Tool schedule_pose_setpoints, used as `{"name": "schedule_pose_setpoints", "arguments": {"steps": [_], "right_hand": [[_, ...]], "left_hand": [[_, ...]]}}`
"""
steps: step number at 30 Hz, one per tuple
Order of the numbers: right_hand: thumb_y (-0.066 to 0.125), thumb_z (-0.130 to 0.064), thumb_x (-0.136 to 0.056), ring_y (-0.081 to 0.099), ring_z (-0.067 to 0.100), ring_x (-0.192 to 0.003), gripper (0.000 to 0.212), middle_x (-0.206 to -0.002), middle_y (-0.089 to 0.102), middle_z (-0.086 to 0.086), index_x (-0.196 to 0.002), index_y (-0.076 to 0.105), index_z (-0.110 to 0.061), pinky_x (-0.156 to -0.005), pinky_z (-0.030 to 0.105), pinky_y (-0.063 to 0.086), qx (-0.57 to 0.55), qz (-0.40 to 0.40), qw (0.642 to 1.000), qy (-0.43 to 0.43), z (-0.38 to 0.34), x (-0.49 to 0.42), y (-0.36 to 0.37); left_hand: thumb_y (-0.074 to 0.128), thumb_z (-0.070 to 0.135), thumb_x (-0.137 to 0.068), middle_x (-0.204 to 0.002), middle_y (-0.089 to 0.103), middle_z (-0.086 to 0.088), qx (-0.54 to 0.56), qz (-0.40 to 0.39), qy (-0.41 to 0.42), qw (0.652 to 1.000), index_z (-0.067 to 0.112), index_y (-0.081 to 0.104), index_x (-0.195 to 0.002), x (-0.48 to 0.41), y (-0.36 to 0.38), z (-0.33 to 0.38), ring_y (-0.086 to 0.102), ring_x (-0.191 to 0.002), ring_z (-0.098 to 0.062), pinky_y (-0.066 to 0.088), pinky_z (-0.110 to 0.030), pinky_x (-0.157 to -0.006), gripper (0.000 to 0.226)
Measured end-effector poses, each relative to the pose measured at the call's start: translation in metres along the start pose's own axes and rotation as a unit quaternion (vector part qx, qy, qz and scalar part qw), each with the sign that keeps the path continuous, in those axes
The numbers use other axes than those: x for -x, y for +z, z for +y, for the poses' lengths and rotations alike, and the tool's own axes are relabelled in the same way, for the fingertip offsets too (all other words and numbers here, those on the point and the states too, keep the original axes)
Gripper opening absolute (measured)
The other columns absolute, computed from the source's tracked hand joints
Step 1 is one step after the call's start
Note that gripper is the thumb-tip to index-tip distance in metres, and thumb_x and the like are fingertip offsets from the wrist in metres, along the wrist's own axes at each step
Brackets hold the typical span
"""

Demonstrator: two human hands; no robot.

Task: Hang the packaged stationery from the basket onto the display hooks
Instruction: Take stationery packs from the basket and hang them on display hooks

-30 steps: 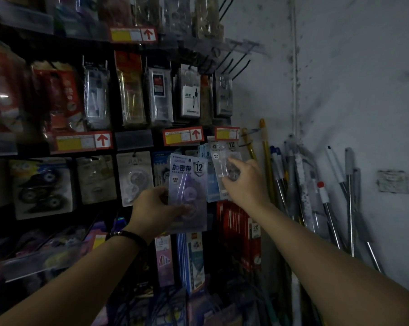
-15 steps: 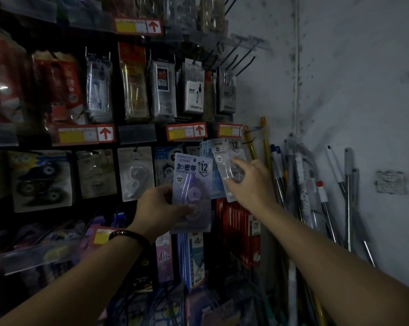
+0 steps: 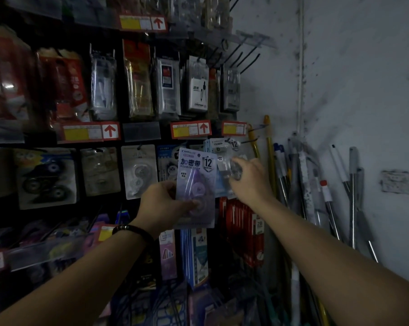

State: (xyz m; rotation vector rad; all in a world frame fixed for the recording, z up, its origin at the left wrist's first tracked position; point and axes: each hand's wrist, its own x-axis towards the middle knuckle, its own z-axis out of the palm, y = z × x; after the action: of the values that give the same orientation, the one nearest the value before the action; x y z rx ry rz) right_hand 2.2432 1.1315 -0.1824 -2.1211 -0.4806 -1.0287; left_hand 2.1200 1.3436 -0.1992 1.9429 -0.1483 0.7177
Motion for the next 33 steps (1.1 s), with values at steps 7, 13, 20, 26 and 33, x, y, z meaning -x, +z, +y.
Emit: {"name": "schedule_pose_setpoints", "arguments": {"steps": [7, 13, 20, 26, 33], "right_hand": [[0.069, -0.027, -0.098, 0.056, 0.024, -0.123, 0.052, -0.132, 0.054, 0.005, -0.148, 0.055, -0.025, -0.101, 0.035, 0.051, 0.007, -0.040, 0.999, 0.017, -0.003, 0.004, -0.002], [0.070, -0.040, -0.096, 0.056, 0.002, -0.085, 0.034, -0.111, 0.057, -0.007, -0.126, 0.061, -0.026, -0.070, 0.019, 0.047, -0.080, 0.048, 0.993, -0.069, -0.019, 0.056, -0.023], [0.078, -0.053, -0.085, 0.057, 0.011, -0.116, 0.084, -0.134, 0.053, -0.007, -0.158, 0.041, -0.033, -0.092, 0.030, 0.055, -0.066, -0.020, 0.993, -0.096, -0.025, 0.096, -0.037], [0.084, -0.044, -0.082, 0.060, 0.009, -0.115, 0.079, -0.129, 0.055, -0.010, -0.152, 0.049, -0.034, -0.091, 0.032, 0.060, -0.090, -0.020, 0.994, -0.063, -0.015, 0.090, -0.031], [0.077, -0.039, -0.086, 0.058, 0.011, -0.104, 0.073, -0.117, 0.049, -0.012, -0.152, 0.048, -0.039, -0.085, 0.033, 0.060, -0.043, 0.032, 0.998, -0.022, 0.016, 0.056, -0.014]], "left_hand": [[0.095, 0.011, -0.076, -0.085, 0.082, 0.011, 0.021, -0.003, -0.003, 1.000, 0.020, 0.077, -0.096, -0.002, 0.006, -0.001, 0.080, -0.075, -0.008, 0.060, -0.017, -0.057, 0.029], [0.095, 0.011, -0.076, -0.092, 0.084, -0.001, 0.077, 0.005, -0.032, 0.996, 0.015, 0.078, -0.102, 0.004, 0.018, 0.012, 0.082, -0.084, -0.020, 0.068, -0.039, -0.074, 0.031], [0.085, 0.008, -0.088, -0.099, 0.083, -0.008, 0.157, -0.024, -0.059, 0.986, 0.010, 0.077, -0.112, 0.021, 0.045, 0.031, 0.082, -0.088, -0.025, 0.069, -0.044, -0.074, 0.026], [0.068, 0.022, -0.105, -0.092, 0.081, -0.012, 0.183, -0.086, -0.092, 0.975, 0.010, 0.078, -0.102, 0.022, 0.042, 0.038, 0.080, -0.076, -0.025, 0.063, -0.033, -0.061, 0.016], [0.070, 0.027, -0.102, -0.089, 0.079, 0.008, -0.149, -0.018, 0.050, 0.987, 0.028, 0.075, -0.102, 0.008, 0.021, 0.020, 0.076, -0.072, -0.006, 0.057, -0.016, -0.059, 0.005]]}}
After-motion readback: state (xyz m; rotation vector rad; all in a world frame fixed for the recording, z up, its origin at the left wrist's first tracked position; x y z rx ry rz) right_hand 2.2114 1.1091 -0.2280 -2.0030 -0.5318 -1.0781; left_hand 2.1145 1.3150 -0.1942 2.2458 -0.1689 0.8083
